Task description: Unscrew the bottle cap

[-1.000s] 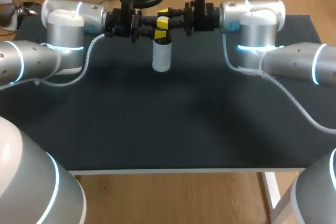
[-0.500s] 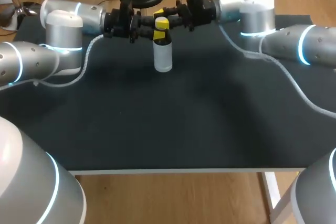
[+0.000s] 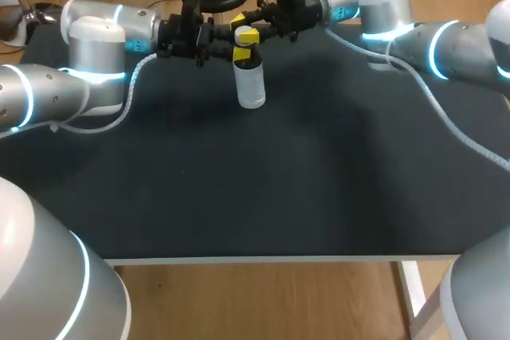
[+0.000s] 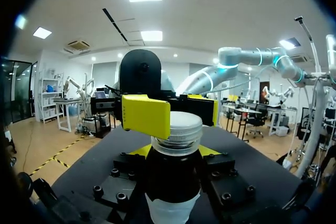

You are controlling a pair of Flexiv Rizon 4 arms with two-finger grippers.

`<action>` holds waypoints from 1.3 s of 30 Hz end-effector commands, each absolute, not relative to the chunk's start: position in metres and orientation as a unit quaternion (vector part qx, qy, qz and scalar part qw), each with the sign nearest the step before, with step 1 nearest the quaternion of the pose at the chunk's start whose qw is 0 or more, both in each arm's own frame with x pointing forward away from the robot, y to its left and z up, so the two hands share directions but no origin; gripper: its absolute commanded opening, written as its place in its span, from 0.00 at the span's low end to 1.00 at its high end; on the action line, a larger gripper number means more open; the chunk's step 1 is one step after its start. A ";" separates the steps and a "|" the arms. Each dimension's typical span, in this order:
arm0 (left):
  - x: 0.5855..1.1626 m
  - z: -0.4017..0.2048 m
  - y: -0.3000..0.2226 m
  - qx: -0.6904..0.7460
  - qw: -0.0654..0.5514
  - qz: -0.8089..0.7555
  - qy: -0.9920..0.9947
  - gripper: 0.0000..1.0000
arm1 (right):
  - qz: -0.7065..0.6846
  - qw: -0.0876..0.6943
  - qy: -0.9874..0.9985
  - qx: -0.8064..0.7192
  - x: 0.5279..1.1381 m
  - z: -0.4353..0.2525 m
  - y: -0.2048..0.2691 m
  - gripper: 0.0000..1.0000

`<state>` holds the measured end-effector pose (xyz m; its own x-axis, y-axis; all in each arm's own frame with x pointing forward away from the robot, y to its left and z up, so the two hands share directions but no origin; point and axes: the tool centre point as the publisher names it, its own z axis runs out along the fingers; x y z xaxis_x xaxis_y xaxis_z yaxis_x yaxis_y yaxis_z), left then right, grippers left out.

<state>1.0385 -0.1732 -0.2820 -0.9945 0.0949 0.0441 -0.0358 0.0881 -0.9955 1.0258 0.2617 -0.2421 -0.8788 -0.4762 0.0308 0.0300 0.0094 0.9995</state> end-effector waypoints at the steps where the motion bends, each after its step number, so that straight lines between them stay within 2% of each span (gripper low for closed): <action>1: 1.044 -0.281 -0.175 -0.019 0.048 0.673 -0.738 0.00 | -0.612 0.366 -0.612 0.341 1.028 -0.243 0.265 0.00; 11: 1.044 -0.281 -0.175 -0.019 0.048 0.673 -0.738 0.00 | -0.585 0.404 -0.591 0.380 1.024 -0.244 0.262 0.00; 25: 1.044 -0.281 -0.175 -0.019 0.048 0.673 -0.738 0.00 | -0.613 0.352 -0.612 0.354 1.041 -0.221 0.250 0.00; 39: 1.044 -0.281 -0.175 -0.019 0.048 0.673 -0.738 0.00 | -0.664 0.265 -0.657 0.238 1.050 -0.228 0.171 0.00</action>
<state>1.0424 -0.1742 -0.2806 -0.9951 0.0882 0.0449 -0.0368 0.0920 -0.9951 1.0431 0.1926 -0.2213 -0.8861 -0.4623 0.0332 0.0324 0.0096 0.9994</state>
